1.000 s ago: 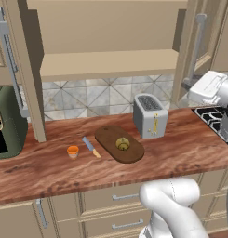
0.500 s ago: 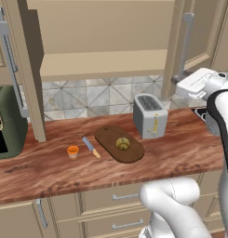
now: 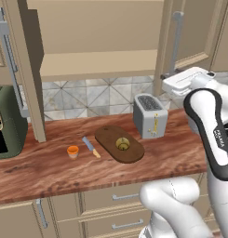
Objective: Pick the bread, place it on the cutting board, pick the jam, place it on the counter, and close the cabinet.
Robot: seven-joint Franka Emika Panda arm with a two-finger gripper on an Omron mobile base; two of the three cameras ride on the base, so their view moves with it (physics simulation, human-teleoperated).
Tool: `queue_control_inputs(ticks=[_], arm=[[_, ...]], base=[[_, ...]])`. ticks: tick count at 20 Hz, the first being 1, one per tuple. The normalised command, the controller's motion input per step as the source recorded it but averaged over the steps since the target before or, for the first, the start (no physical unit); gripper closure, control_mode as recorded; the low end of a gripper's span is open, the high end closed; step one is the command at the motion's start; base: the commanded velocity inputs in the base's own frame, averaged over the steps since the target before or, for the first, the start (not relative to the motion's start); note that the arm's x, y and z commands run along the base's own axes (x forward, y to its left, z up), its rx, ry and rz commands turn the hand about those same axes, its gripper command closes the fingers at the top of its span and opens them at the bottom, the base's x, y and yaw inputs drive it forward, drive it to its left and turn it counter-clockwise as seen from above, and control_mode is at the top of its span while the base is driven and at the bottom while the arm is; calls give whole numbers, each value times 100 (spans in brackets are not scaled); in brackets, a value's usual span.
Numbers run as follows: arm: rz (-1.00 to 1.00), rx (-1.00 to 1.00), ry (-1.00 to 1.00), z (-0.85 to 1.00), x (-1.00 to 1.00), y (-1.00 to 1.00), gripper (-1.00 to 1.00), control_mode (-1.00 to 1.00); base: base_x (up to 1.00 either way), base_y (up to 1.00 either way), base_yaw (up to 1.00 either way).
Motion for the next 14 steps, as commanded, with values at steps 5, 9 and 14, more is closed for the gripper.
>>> queue_control_inputs(ticks=[5,9,14], arm=[[-9,0,0,0,34,20,-100,-100],[-9,0,0,0,33,18,-100,-100],[-8,0,0,0,33,15,-100,-100]], base=[[0,0,0],[0,0,0],[0,0,0]])
